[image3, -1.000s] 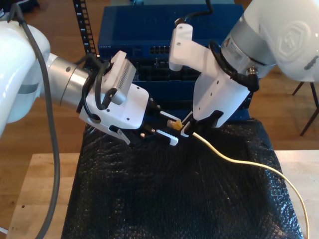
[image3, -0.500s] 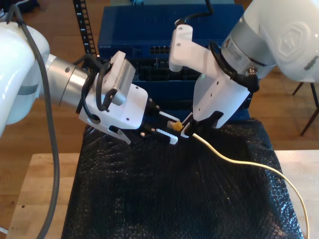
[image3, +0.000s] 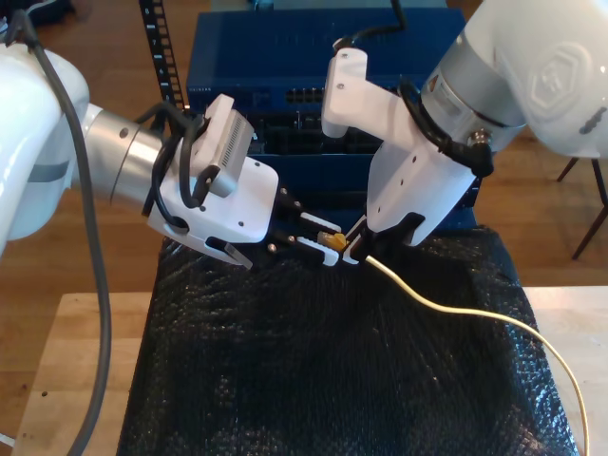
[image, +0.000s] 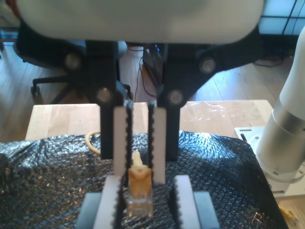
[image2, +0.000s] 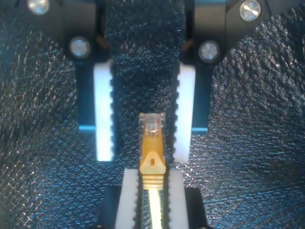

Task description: Grab the cable and plug it in

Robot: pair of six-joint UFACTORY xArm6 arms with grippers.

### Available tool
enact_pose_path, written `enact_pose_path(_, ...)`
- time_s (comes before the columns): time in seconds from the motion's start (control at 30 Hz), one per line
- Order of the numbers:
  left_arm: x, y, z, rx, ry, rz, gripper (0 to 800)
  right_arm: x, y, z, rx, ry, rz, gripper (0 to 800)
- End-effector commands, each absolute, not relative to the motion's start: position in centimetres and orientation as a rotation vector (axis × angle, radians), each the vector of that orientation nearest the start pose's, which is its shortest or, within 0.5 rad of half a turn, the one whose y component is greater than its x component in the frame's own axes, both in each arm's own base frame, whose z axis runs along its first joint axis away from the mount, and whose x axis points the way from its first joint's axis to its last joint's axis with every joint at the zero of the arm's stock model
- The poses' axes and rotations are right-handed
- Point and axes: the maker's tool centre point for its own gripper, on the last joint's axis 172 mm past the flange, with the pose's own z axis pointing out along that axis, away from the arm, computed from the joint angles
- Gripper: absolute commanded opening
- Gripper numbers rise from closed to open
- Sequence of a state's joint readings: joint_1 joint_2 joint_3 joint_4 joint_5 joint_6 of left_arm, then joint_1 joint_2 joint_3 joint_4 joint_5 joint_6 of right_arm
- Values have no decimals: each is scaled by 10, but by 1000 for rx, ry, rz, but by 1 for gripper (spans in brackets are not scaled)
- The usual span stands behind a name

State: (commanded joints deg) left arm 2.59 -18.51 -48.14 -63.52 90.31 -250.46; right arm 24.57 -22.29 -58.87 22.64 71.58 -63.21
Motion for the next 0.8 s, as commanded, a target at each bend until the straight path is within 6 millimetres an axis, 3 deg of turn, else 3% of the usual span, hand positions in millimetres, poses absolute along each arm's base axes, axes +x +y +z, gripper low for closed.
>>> enact_pose_path(0.8, 337, -226, 349, 1447, -1509, 824, 141, 340, 253, 340, -2112, -1843, -404, 4)
